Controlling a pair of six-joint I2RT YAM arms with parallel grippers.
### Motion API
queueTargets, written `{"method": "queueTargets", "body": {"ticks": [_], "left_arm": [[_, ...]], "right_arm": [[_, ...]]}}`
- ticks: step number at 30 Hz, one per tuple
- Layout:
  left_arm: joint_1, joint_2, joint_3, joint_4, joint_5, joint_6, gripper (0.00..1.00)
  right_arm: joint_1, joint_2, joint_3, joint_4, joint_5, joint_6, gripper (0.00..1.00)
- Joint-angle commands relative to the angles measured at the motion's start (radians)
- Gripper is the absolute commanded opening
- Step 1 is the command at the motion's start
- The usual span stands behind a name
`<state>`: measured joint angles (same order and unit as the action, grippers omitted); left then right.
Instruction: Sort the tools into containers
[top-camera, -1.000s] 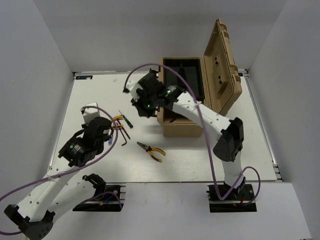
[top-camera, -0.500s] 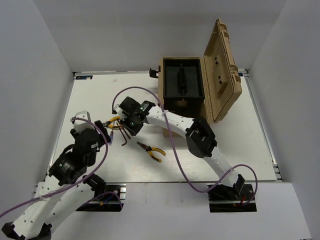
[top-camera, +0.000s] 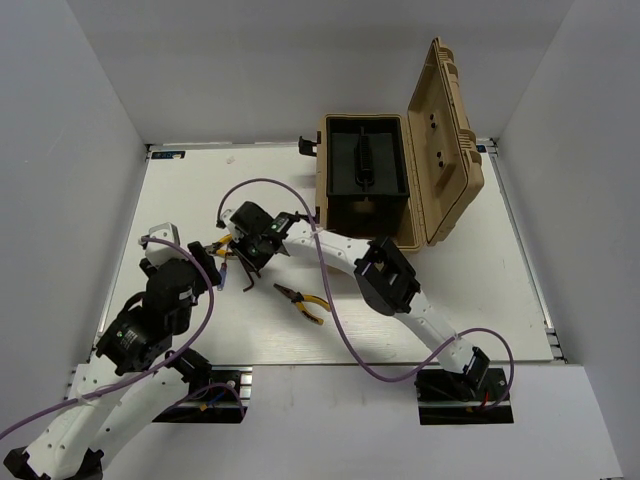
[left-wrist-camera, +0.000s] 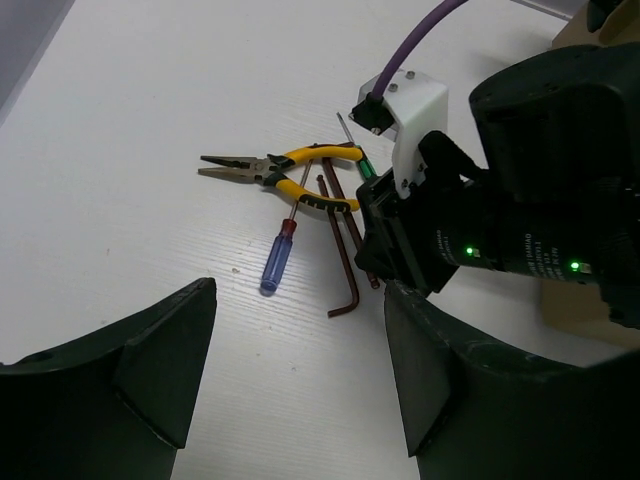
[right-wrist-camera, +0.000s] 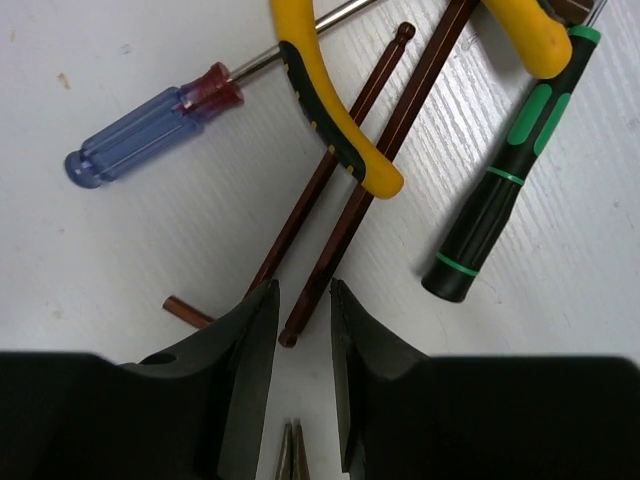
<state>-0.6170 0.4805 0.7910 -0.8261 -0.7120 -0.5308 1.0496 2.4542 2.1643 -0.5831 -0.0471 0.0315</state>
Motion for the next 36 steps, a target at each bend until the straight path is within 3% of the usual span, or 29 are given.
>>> {"method": "queueTargets", "body": {"ticks": [1, 15, 23, 27, 28, 36], "left_arm": [[0.002, -0.006, -0.007, 0.021, 0.019, 0.009, 0.78], [0.002, -0.016, -0.016, 0.030, 0.028, 0.018, 0.78], [0.002, -0.025, -0.016, 0.030, 0.028, 0.018, 0.78], [0.002, -0.025, -0.016, 0.030, 0.028, 0.018, 0.78], [0.002, -0.025, -0.016, 0.030, 0.028, 0.018, 0.78], [0.002, -0.025, -0.016, 0.048, 0.055, 0.028, 0.78]], "right_arm": [[0.001, 0.034, 0.037, 0.058, 0.024, 0.021, 0.34], [0.004, 0.075, -0.017, 0.085, 0.099, -0.018, 0.34], [0.013, 0.066, -0.124, 0.068, 0.190, -0.025, 0.26], [0.006, 0.049, -0.182, 0.049, 0.147, -0.004, 0.10], [0.007, 0.049, -0.184, 0.040, 0.132, 0.007, 0.00], [-0.014, -0.076, -0.285, -0.012, 0.101, 0.047, 0.00]]}}
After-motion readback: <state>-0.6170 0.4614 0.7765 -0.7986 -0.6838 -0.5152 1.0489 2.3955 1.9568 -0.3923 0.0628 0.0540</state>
